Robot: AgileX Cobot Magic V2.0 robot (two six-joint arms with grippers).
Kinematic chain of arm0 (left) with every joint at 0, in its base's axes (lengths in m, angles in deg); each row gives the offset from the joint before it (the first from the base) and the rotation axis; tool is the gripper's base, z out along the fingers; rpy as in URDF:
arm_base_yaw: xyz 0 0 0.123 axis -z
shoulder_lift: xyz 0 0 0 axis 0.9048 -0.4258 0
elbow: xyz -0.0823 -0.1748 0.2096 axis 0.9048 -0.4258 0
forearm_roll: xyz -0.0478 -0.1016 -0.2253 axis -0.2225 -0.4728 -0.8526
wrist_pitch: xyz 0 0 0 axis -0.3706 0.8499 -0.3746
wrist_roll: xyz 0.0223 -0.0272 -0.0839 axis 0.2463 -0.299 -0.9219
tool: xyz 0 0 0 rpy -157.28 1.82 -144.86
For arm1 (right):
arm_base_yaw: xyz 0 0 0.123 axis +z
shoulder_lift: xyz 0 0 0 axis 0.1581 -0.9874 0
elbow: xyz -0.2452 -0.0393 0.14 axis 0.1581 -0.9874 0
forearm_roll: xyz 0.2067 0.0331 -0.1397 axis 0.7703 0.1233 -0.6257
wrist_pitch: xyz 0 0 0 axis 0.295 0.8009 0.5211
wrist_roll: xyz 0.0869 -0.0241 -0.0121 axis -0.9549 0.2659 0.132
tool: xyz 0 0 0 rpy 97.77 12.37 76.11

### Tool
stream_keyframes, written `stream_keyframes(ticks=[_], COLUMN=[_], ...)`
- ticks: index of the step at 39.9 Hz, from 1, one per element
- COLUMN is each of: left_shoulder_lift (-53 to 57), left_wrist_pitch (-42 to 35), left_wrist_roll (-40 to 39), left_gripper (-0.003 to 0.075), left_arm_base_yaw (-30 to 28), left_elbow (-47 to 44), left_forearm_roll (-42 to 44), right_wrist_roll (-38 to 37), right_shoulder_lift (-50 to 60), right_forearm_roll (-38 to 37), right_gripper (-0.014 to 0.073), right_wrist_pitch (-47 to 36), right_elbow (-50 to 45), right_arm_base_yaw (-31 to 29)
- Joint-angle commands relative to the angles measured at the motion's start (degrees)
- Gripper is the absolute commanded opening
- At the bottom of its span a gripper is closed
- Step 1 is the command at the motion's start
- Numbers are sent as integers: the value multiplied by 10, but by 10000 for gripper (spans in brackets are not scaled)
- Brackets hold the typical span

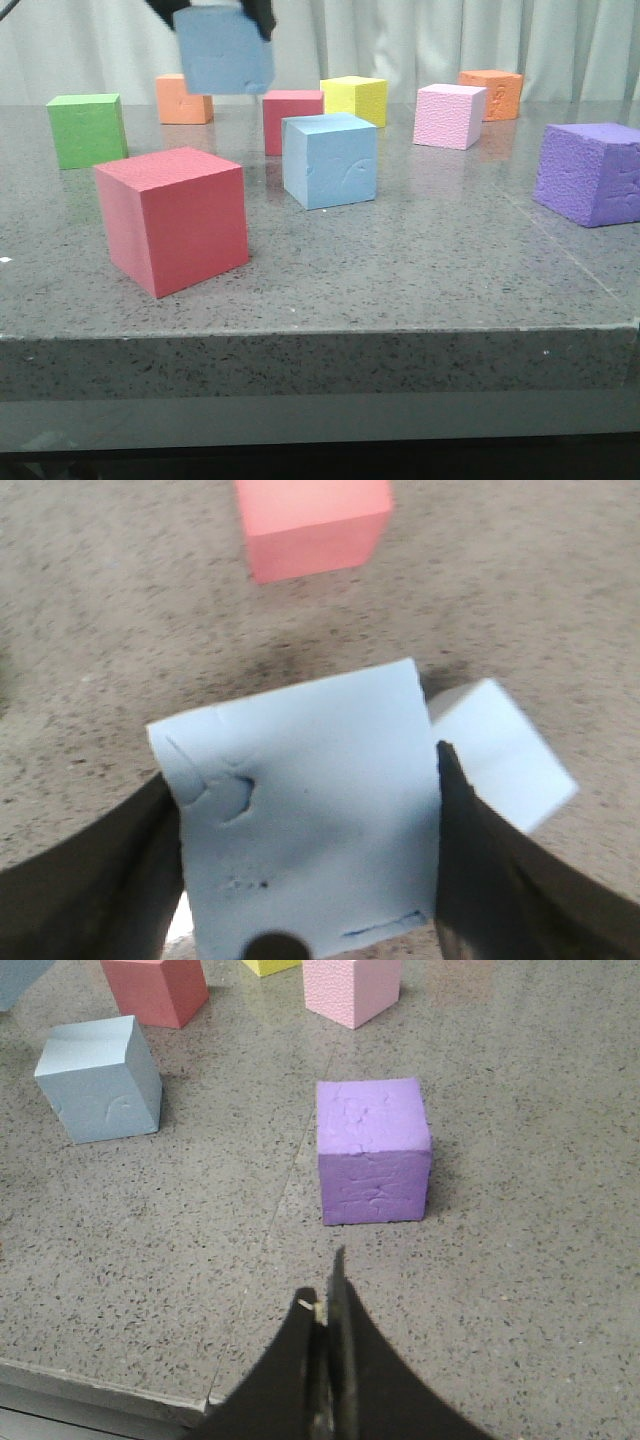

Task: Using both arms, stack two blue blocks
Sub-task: 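Lift the light blue cube and carry it over the placed blue cube, then lower it onto the placed blue cube and open the left gripper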

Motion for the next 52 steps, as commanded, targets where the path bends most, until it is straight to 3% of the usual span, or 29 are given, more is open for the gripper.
stream_keyframes(ticks=[1, 16, 40, 43, 49, 52], left_shoulder_lift=[32, 13, -17, -18, -18, -18], left_wrist_pitch=[5, 1, -33, -33, -36, -36], left_wrist_roll=[2, 2, 3, 4, 4, 4], left_gripper=[327, 327, 333, 375, 529, 551], left_arm_base_yaw=[20, 60, 61, 61, 61, 61], left_elbow=[28, 29, 29, 29, 29, 29], left_forearm_roll=[-1, -31, -30, -30, -29, -29], right_wrist_roll=[7, 7, 7, 7, 7, 7], right_shoulder_lift=[-1, -1, -1, -1, -1, -1], right_forearm_roll=[-10, -10, -10, -10, -10, -10], right_gripper=[-66, -66, -66, -66, -66, -66], right_wrist_pitch=[-45, -45, -41, -41, -39, -38], right_elbow=[14, 14, 14, 14, 14, 14], right_arm_base_yaw=[-3, -3, -3, -3, -3, -3])
